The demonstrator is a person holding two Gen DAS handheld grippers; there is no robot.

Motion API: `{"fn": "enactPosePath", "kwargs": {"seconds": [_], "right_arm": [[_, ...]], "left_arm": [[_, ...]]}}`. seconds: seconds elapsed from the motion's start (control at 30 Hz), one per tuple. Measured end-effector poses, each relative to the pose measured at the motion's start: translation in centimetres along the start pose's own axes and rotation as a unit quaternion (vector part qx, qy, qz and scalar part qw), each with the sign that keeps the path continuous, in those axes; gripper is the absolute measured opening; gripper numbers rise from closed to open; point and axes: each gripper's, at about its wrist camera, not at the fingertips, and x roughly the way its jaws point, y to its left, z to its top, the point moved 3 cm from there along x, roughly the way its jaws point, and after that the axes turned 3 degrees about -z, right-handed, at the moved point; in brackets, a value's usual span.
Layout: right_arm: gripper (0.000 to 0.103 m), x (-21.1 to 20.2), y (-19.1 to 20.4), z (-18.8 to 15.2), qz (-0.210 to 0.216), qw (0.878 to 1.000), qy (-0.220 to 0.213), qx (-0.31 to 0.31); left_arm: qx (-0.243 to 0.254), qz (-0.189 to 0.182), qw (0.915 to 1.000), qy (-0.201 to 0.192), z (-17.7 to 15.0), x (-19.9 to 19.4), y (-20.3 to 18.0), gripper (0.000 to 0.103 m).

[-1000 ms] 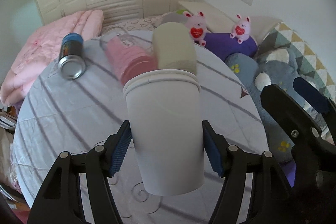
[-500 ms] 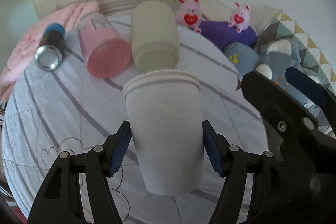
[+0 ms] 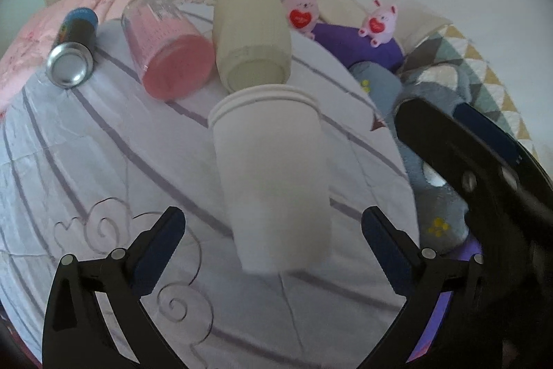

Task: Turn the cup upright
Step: 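Carry the held cup with the left gripper toward the right gripper, then grasp the cup with the right gripper while the left gripper releases it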

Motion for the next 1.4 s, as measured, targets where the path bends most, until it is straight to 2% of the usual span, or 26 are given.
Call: {"fn": "enactPosePath", "kwargs": {"seconds": [0.17, 0.33, 0.47, 0.7, 1.0, 1.23, 1.27, 1.3, 1.4], "right_arm": [[0.083, -0.7, 0.9, 0.8, 0.021, 0.999, 0.025, 0.012], [0.083, 0.4, 2.0, 0.8, 0.022, 0.997, 0.075, 0.017], [0.083, 1.9, 2.8, 0.6, 0.052, 0.990, 0.123, 0.038], [0.083, 5.0, 4.2, 0.6, 0.076, 0.975, 0.200, 0.061], [0.083, 9.1, 5.0, 0.4, 0.096, 0.954, 0.276, 0.074], [0.083, 10.9, 5.1, 0.0, 0.111, 0.948, 0.294, 0.055], [0.081, 10.9, 5.2, -0.1, 0.111, 0.949, 0.291, 0.049], [0.070, 10.9, 5.1, 0.1, 0.113, 0.950, 0.286, 0.047], [0.070, 10.5, 5.2, 0.3, 0.116, 0.954, 0.274, 0.033]], "left_arm": [[0.005, -0.013, 0.9999, -0.008, -1.4, -3.0, 1.4, 0.103], [-0.006, 0.011, 0.9994, -0.033, -2.2, -5.6, 3.8, 0.103], [-0.008, 0.039, 0.9979, -0.050, -2.5, -6.9, 5.8, 0.103], [-0.010, 0.040, 0.9982, -0.044, -2.6, -6.7, 7.0, 0.103], [-0.003, 0.035, 0.9990, -0.029, -2.2, -5.1, 7.1, 0.103], [-0.011, 0.033, 0.9992, -0.020, -2.0, -4.5, 7.7, 0.103], [-0.012, 0.031, 0.9993, -0.019, -2.0, -4.4, 7.8, 0.103], [-0.014, 0.029, 0.9993, -0.019, -1.9, -4.3, 7.7, 0.103], [-0.010, 0.026, 0.9994, -0.020, -1.9, -4.3, 7.4, 0.103]]}}
